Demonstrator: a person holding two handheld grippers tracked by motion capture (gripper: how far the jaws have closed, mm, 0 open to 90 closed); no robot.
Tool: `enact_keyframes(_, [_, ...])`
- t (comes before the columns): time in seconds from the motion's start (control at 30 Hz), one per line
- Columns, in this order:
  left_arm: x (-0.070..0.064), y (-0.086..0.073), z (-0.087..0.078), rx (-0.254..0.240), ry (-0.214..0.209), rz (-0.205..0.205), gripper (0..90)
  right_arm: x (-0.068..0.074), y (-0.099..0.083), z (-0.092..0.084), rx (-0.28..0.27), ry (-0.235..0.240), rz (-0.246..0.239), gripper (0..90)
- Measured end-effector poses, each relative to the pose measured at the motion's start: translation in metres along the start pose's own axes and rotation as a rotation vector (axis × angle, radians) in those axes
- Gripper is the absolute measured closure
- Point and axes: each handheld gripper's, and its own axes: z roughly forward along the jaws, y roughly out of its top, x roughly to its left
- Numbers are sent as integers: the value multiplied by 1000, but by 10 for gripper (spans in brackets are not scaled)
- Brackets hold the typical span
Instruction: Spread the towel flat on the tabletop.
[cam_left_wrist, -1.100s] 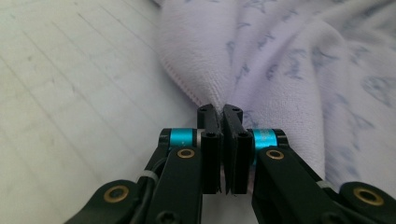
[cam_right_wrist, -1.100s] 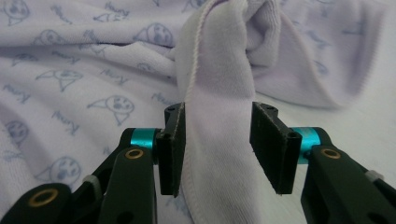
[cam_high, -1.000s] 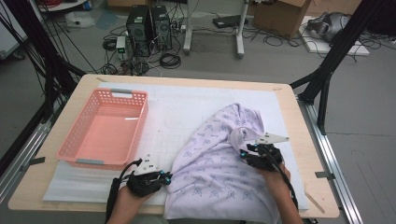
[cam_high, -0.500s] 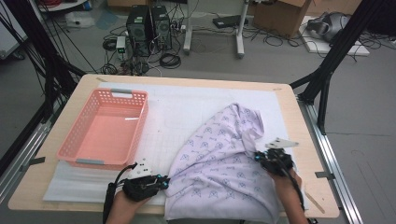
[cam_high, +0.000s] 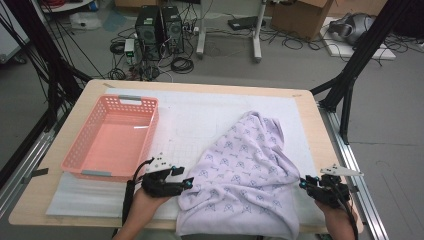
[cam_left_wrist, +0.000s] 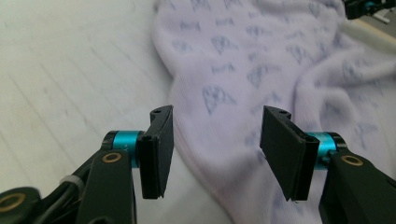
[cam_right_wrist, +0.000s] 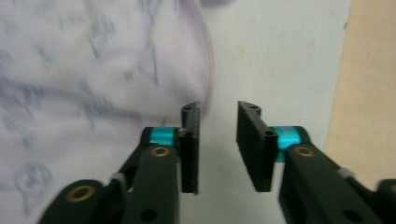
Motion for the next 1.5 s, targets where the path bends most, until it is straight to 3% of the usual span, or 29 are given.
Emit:
enact_keyframes(0.13, [15,18,23,-8,25,-25,469,6,17,-1,-125,14,-14,590])
enact_keyframes(0.17, [20,21,28,-9,36,-24,499,9,22,2,-135,26,-21,583])
enact_keyframes(0.23, [27,27,40,13,57,-54,550,14,35,14,-126,28,-52,568])
enact_keyframes(0.3, [31,31,51,39,79,-54,641,17,44,26,-114,24,-62,542])
enact_keyframes(0.4, [32,31,68,103,93,-73,672,20,58,55,-76,20,-81,512])
enact_keyframes(0.53, [23,33,80,134,101,-36,608,26,67,81,-28,16,-103,505])
enact_keyframes(0.63, [16,36,86,150,81,-20,484,26,67,88,5,8,-97,506])
enact_keyframes(0.7, [9,36,91,155,91,15,425,24,65,90,17,8,-87,511])
enact_keyframes(0.8, [2,36,94,163,115,61,414,22,62,89,19,13,-75,520])
enact_keyframes(0.83, [0,35,95,164,119,79,431,21,61,89,22,18,-63,522])
enact_keyframes(0.87, [-2,35,94,163,94,86,479,21,60,89,21,22,-58,532])
enact_keyframes(0.9, [-3,34,94,167,45,93,614,21,59,89,18,25,-55,545])
enact_keyframes(0.93, [-6,34,94,168,25,102,782,22,59,88,20,27,-56,562])
enact_keyframes(0.97, [-9,34,93,171,38,123,821,22,58,88,21,32,-56,593])
enact_keyframes(1.1, [-4,32,78,194,57,99,860,25,57,85,30,70,-70,710])
enact_keyframes(1.17, [-2,26,62,170,66,94,860,26,56,84,38,85,-75,722])
enact_keyframes(1.33, [10,7,14,95,91,43,861,33,56,87,52,118,-92,655])
enact_keyframes(1.4, [11,1,0,76,104,36,861,38,58,88,53,162,-101,639])
enact_keyframes(1.43, [12,-3,-7,69,105,34,861,41,59,87,51,161,-109,622])
enact_keyframes(1.5, [10,-10,-18,55,96,22,861,46,62,85,20,160,-119,533])
